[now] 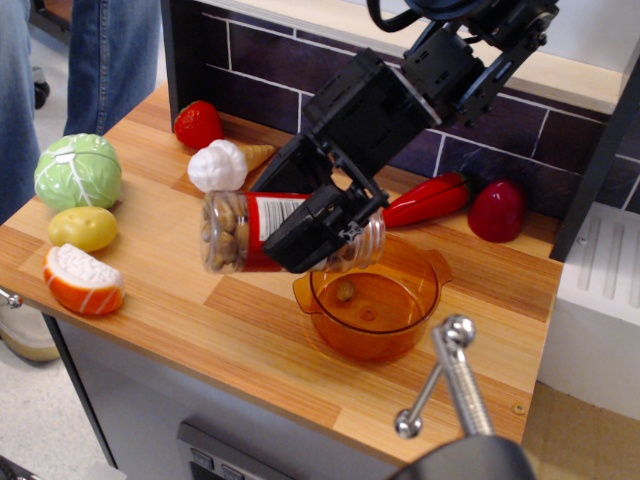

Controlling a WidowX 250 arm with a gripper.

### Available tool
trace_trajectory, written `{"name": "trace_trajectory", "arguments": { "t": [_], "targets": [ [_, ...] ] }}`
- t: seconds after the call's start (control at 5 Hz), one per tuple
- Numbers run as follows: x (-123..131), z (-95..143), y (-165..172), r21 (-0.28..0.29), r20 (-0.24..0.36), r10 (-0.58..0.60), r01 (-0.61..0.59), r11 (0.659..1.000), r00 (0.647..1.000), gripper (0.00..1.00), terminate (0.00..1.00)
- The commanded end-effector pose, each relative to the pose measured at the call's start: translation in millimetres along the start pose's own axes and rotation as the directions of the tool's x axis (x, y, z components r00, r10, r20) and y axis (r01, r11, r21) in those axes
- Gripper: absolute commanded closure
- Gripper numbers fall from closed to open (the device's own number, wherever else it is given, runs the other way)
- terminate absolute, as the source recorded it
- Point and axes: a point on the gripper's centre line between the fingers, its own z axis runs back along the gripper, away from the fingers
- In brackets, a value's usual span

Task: Pour almonds in pot

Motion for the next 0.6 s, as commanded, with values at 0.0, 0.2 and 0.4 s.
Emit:
{"name": "trace_trajectory", "arguments": {
  "t": [0.0, 0.2, 0.4],
  "targets": [
    [-0.2, 10.3, 19.3, 0.115, -0.015, 0.141, -0.138, 0.984, 0.99, 1.0, 0.0],
    [-3.0, 16.1, 19.1, 0.2, -0.008, 0.179, -0.173, 0.964, 0.984, 1.0, 0.0],
    [-4.7, 17.8, 19.3, 0.227, 0.065, 0.215, -0.225, 0.948, 0.974, 1.0, 1.0]
  ]
}}
